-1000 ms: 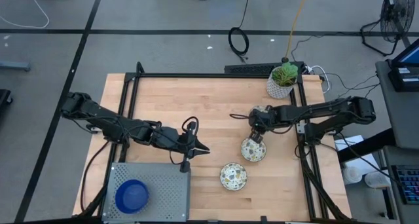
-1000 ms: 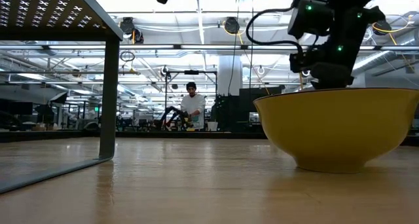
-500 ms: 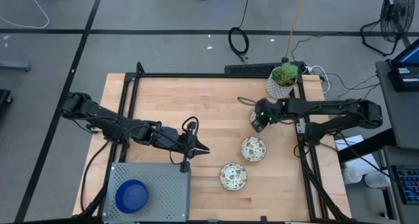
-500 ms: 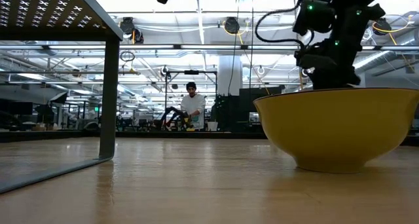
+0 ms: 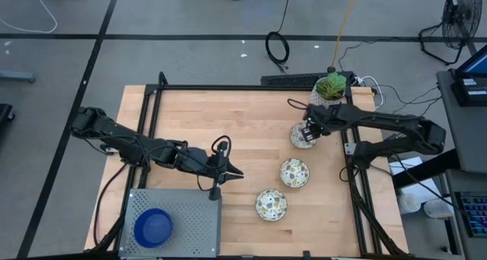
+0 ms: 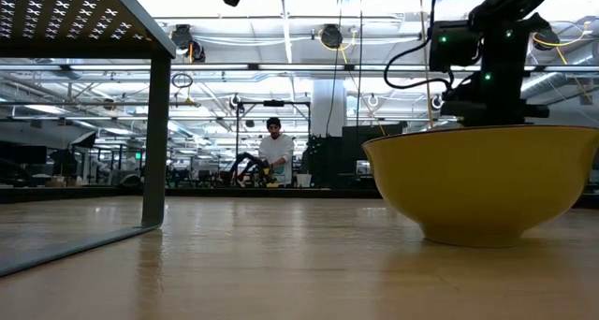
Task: Pick & Place Mini bowls
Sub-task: Put the top white patterned bowl on the shelf
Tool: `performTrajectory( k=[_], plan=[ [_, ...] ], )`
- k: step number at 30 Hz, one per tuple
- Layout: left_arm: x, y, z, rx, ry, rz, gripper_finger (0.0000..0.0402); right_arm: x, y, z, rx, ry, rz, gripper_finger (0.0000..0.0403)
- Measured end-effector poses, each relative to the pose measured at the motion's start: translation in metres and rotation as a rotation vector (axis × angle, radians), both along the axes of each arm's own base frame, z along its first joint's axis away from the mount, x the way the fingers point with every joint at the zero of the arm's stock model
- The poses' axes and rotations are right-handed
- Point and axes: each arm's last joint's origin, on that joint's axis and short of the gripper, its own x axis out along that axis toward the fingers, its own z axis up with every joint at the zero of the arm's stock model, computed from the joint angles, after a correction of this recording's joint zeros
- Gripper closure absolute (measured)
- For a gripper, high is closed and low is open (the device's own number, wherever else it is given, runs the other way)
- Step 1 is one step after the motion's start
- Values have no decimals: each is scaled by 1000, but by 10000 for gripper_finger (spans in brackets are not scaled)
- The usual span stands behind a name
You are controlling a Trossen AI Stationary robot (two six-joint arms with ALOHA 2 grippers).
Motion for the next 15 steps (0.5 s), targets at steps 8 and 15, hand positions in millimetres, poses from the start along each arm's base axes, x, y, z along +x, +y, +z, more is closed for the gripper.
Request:
performTrajectory(
  k=[8,15],
  plan=[
    [0,0,0,0,0,0,355,7,-2,-10,56,21,6,241],
    [0,0,0,0,1,0,355,12,-4,-13,57,-4,12,241]
  ],
)
